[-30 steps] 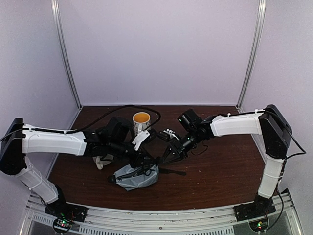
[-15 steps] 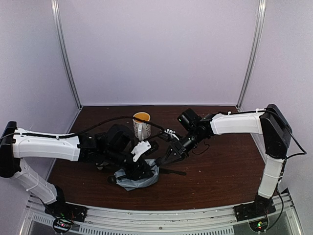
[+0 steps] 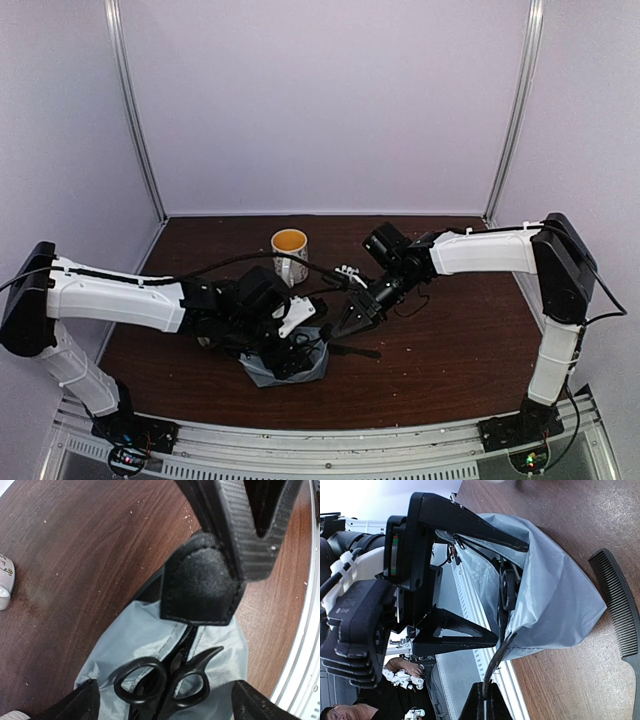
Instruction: Sort the hair-cutting tools
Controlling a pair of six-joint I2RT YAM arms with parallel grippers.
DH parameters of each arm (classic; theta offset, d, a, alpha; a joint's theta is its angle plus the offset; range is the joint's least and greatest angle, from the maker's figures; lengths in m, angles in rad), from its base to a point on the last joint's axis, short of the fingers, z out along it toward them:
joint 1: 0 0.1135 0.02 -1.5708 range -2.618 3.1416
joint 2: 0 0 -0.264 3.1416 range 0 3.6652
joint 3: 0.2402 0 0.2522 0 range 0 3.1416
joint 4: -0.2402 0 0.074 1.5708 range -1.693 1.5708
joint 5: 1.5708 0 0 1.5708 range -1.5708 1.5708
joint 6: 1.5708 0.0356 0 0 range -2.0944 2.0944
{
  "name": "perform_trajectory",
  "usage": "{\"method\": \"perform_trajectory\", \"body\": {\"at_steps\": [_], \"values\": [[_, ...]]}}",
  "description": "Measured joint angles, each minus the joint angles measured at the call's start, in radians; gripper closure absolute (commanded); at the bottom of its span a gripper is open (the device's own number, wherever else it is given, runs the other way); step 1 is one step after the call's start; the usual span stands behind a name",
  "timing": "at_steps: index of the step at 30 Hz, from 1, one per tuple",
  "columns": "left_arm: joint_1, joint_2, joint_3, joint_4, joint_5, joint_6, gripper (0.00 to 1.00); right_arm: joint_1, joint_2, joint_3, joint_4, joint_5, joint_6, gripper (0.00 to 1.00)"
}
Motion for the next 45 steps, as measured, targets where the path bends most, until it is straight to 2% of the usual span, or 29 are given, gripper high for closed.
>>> {"method": "perform_trajectory", "body": {"at_steps": [6,10,11,13,14,16,20,22,24,29,34,36,45], "values": [[-0.003,0.007,0.0,-0.006,-0.005,0.003,0.28,0.0,0.0,0.01,-0.03,0.01,-0.03,0.99],[-0.003,0.0,0.0,-0.006,0.014,0.003,0.35,0.0,0.0,0.018,-0.054,0.021,-0.056,0.99],[-0.003,-0.004,0.0,-0.006,0.019,0.003,0.39,0.0,0.0,0.023,-0.062,0.025,-0.061,0.99],[-0.003,-0.015,0.0,-0.005,0.028,0.002,0.54,0.0,0.0,0.029,-0.07,0.029,-0.073,0.99],[-0.003,-0.019,0.0,-0.003,0.03,-0.001,0.58,0.0,0.0,0.032,-0.076,0.03,-0.077,0.99],[-0.003,-0.021,0.0,-0.002,0.033,0.002,0.58,0.0,0.0,0.037,-0.085,0.032,-0.082,0.99],[-0.003,-0.009,0.01,-0.008,0.032,0.002,0.7,0.0,0.0,0.039,-0.094,0.039,-0.098,0.99],[-0.003,0.003,0.021,-0.006,0.031,0.001,0.7,0.0,0.0,0.04,-0.101,0.045,-0.105,0.99],[-0.003,0.011,0.026,-0.006,0.028,0.0,0.55,0.0,0.0,0.041,-0.109,0.054,-0.114,0.99],[-0.002,0.019,0.026,-0.005,0.052,-0.005,0.4,0.0,0.0,0.043,-0.123,0.061,-0.134,0.99],[-0.002,0.019,0.026,0.024,0.132,0.001,0.33,0.0,0.0,0.047,-0.138,0.07,-0.143,0.99],[-0.002,0.021,0.026,0.04,0.151,0.002,0.33,0.001,0.0,0.052,-0.143,0.074,-0.149,0.99],[-0.002,0.094,0.027,0.099,0.154,-0.007,0.47,0.008,-0.001,0.058,-0.166,0.093,-0.172,0.99]]}}
